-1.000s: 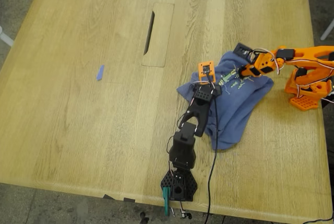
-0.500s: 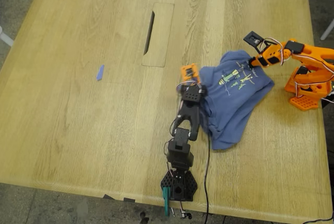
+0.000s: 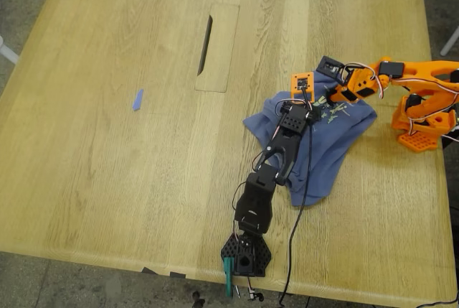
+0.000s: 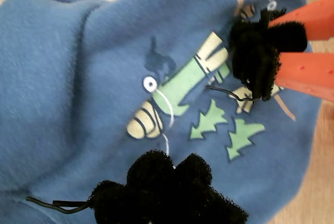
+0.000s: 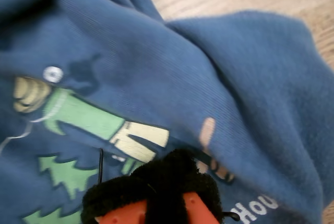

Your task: Fold a T-shirt

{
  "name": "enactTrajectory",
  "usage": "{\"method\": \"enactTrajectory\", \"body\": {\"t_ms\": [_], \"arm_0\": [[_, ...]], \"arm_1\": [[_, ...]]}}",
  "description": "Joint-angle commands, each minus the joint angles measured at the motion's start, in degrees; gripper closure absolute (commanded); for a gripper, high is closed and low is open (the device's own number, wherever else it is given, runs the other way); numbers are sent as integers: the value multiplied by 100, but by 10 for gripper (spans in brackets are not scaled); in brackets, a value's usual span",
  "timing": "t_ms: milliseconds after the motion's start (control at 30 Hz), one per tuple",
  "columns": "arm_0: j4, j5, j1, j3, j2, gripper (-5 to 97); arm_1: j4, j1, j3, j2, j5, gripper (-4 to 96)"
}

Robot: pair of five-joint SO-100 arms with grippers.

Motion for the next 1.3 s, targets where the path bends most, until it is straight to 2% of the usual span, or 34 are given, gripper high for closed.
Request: {"method": "enactTrajectory", "body": {"t_ms": [0,367,700,967,1267], "arm_0": [[-387,-88,-325,167,246,912],[-853,-53,-1354,1960,1230,912],[325,-53,-1819,1916,2654,902],[545,-62,-3419,2672,4271,902],[220,-70,-6126,5159,6645,905]], "arm_1": [[-334,193,176,-18,26,914],[-334,1512,844,659,18,914],[949,2435,-220,1415,-9,914],[1661,4614,-35,2663,-35,914],[2215,6961,1626,4597,-97,914]]}}
